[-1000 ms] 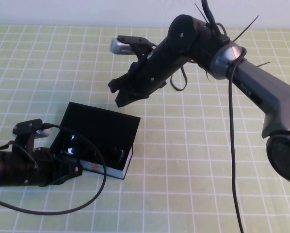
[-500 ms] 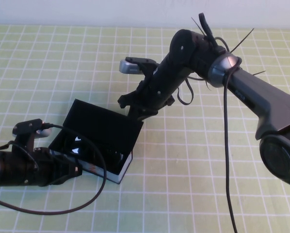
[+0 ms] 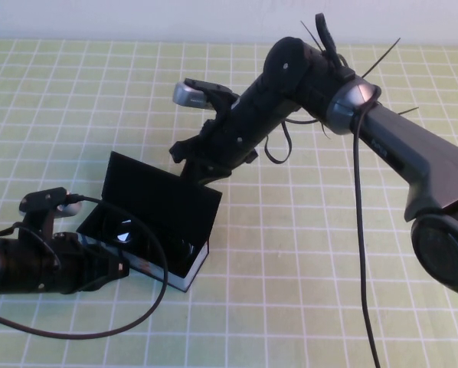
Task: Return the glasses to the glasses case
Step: Close the glasses case
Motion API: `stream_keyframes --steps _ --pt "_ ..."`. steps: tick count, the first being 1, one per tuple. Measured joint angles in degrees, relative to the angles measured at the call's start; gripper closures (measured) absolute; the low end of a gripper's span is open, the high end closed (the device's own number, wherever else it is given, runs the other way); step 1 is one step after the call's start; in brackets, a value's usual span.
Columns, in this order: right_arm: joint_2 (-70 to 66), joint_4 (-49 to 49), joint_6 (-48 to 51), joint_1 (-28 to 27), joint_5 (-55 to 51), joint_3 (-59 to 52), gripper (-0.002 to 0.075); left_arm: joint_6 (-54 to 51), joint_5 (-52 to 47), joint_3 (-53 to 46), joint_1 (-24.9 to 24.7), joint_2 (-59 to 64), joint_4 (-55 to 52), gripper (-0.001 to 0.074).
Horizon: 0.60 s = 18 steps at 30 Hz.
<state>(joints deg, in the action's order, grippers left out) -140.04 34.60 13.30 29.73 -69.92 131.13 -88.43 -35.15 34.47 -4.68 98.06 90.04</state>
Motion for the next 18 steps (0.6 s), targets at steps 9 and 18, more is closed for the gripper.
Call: stream_keyframes --steps 9,18 --pt "2.18 0.49 0.82 5.64 -0.14 0.0 0.0737 4.77 1.92 0.0 0.0 -1.82 -4.87 0.0738" --pt "2.18 -0.46 0.95 8.21 -0.31 -0.26 0.0737 38.0 7.59 0.0 0.0 -21.08 -36.19 0.0738"
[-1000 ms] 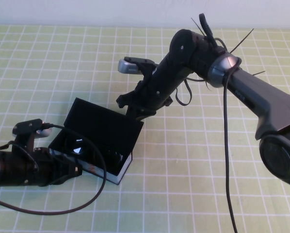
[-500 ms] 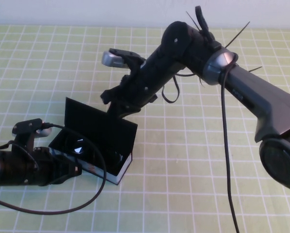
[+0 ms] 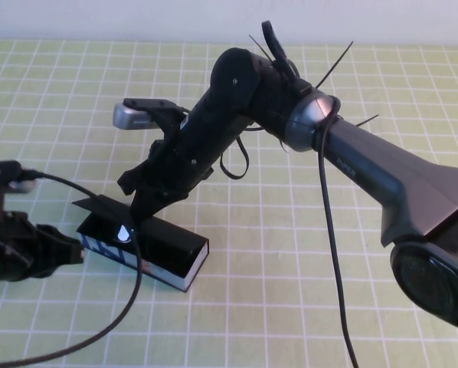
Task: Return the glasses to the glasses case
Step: Close the glasses case
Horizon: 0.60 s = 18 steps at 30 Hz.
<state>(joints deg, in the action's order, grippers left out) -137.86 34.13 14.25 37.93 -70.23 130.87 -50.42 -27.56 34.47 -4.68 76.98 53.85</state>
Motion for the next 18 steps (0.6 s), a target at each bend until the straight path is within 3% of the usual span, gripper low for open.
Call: stream_keyframes --steps 5,18 --pt "0.0 -0.21 0.0 0.5 0.0 -2.83 0.0737 5.54 -0.66 0.0 0.0 -13.08 -4.95 0.0738" --pt "1.27 -2.52 1.11 2.15 0.38 -5.79 0.0737 4.39 2.05 -1.73 0.0 -38.1 -5.88 0.0738"
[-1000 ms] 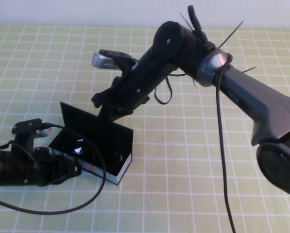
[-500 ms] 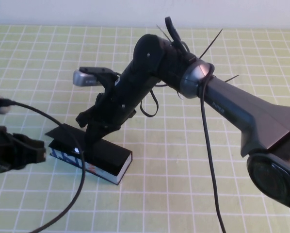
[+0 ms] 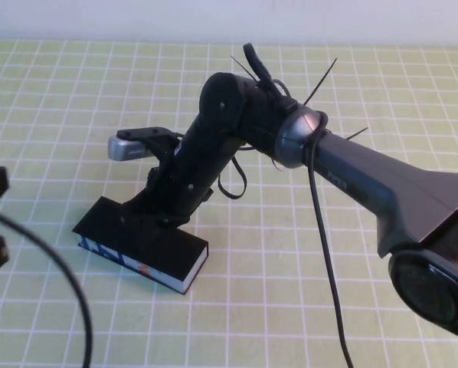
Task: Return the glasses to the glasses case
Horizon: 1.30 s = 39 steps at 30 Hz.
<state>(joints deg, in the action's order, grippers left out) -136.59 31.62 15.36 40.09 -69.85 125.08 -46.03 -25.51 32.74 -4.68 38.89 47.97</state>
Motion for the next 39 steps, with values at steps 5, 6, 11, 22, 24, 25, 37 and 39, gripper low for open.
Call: stream_keyframes --steps 5,6,11,22,24,25,37,39 --pt "4.76 -3.5 0.52 0.03 -0.33 -0.39 0.0737 -0.81 9.32 -7.14 0.0 -11.45 0.0 0.0738" --pt "6.54 -4.69 0.52 0.03 -0.33 -0.39 0.0737 -0.96 11.55 -9.15 0.0 -14.32 0.0 0.0738" --pt "16.91 -9.99 0.52 0.03 -0.58 -2.59 0.0737 -1.23 20.33 -19.35 0.0 -25.79 0.65 0.0738" --pt "37.73 -13.82 0.52 0.03 -1.58 -14.91 0.0737 -1.38 29.48 -34.19 0.0 -30.46 4.8 0.0738" --pt "41.05 -14.2 0.07 0.03 -0.6 -18.41 0.0737 -1.38 29.48 -34.28 0.0 -30.46 5.37 0.0738" --pt "42.91 -14.77 -0.36 0.03 0.18 -20.56 0.0737 -1.38 29.36 -34.28 0.0 -30.54 5.47 0.0738" --pt "69.32 -24.9 -11.39 0.03 16.66 -53.2 0.0737 -1.38 29.14 -34.28 0.0 -30.54 6.02 0.0738" --pt "73.82 -25.67 -12.96 0.03 19.08 -58.69 0.0737 -1.38 29.14 -34.28 0.0 -30.54 6.02 0.0738"
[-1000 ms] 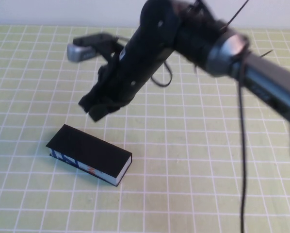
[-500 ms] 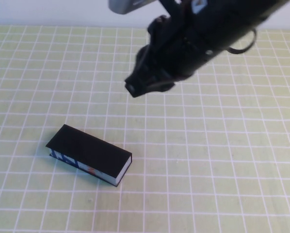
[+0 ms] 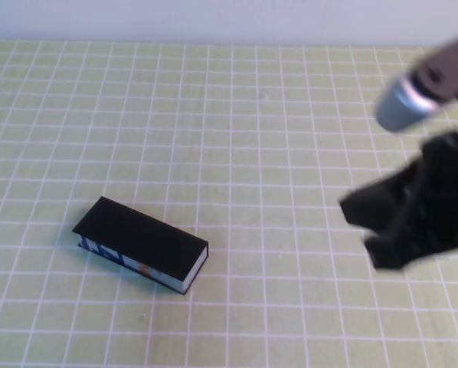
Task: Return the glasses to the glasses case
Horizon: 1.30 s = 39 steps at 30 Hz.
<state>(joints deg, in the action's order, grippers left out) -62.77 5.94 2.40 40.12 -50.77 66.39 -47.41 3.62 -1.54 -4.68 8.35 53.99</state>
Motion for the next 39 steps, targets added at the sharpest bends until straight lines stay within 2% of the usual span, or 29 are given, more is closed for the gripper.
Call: stream_keyframes --steps 6,11,16,20,22,28,31,34,39 --pt "11.08 3.54 -0.89 0.0 1.82 -14.88 0.0737 -0.05 0.0 0.0 0.0 0.0 0.0 0.0738" --pt "15.34 2.49 -1.03 0.0 1.27 -21.13 0.0737 -0.05 0.0 0.0 0.0 0.0 0.0 0.0738" --pt "16.3 -2.32 -2.4 0.0 7.8 -25.51 0.0737 -0.05 -0.12 0.0 0.0 0.0 0.0 0.0738" --pt "17.5 -10.53 -10.28 -1.66 16.45 -30.87 0.0737 -0.14 -0.21 0.0 0.0 0.0 0.0 0.0738" --pt "19.25 -12.86 -12.48 -6.08 22.0 -34.74 0.0737 -0.14 -0.34 0.0 0.0 0.0 0.0 0.0738" --pt "29.58 -14.37 -14.02 -25.94 39.8 -50.08 0.0737 -0.18 -0.34 0.0 0.0 0.0 0.0 0.0738" --pt "37.28 -14.5 -14.27 -33.72 47.19 -58.4 0.0737 -0.18 -0.34 0.0 0.0 0.0 0.0 0.0738" --pt "45.57 -14.5 -14.41 -38.43 52.31 -64.64 0.0737 -0.18 -0.34 0.0 0.0 0.0 0.0 0.0738" --pt "57.2 -14.21 -14.61 -40.12 50.77 -67.87 0.0737 -0.18 -0.34 0.0 0.0 0.0 0.0 0.0738"
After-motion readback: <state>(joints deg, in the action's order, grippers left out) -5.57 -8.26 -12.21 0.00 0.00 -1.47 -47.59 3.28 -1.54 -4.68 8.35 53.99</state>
